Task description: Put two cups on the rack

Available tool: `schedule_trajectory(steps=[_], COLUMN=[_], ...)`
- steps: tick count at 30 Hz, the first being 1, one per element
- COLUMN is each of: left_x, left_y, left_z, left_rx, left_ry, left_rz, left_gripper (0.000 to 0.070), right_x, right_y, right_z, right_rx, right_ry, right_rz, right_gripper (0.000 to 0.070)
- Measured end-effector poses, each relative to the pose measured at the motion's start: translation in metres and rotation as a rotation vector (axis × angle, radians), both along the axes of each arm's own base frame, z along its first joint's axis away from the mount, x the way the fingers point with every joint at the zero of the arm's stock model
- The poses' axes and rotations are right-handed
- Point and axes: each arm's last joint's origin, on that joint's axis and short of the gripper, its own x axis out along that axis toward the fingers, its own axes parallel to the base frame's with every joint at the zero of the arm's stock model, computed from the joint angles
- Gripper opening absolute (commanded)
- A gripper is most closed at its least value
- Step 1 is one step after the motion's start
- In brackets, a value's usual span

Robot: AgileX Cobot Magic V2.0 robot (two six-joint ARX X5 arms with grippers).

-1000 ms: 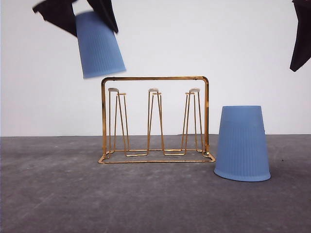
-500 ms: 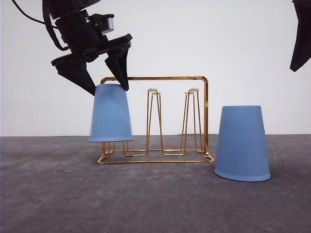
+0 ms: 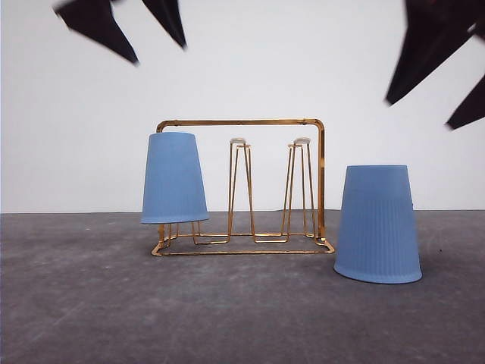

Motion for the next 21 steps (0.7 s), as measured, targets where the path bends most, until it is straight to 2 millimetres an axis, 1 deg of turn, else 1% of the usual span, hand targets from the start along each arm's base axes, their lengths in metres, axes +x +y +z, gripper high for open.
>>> schedule_trajectory(steps=[3,7,10,14,16,19,20,21], left_x=[-0.017,-0.029,-0.037,-0.049,-0.055,-0.065,-0.068,-0.069], left_y=[0.014,0.03,0.036,0.041,0.043,0.047,0.048,0.048], left_z=[0.005,-0.001,-0.012,-0.037,-0.053,-0.079,-0.087,-0.093], left_rx=[0.051,0.138,0.163,0.177,0.177,0.188,0.197,0.203], left_ry=[0.04,0.154,0.206,0.242,0.259,0.317,0.343,0.367], left_rz=[0.024,0.07,0.076,0.076,0.083,0.096,0.098,0.101], left_gripper=[0.0509,0.0509,0.0509,0.0509,0.0509,0.0509,0.0509,0.051], right_x=[0.012,0.026,0.035,0.045,0.049,0.052,0.052,0.052], right_y=[0.009,0.021,0.029,0.035,0.036,0.037,0.038,0.038], right_z=[-0.011,-0.025,-0.037,-0.054,-0.063,-0.071,-0.071,-0.071], right_rx=[-0.008,-0.035,-0.055,-0.069,-0.081,-0.092,-0.093,-0.091], right_ry=[0.016,0.026,0.04,0.08,0.11,0.139,0.14,0.137], right_rz=[0.021,0.032,0.037,0.046,0.045,0.045,0.044,0.045], right_gripper=[0.0647,0.0647,0.0647,0.0643,0.0604,0.0446,0.0414,0.0404])
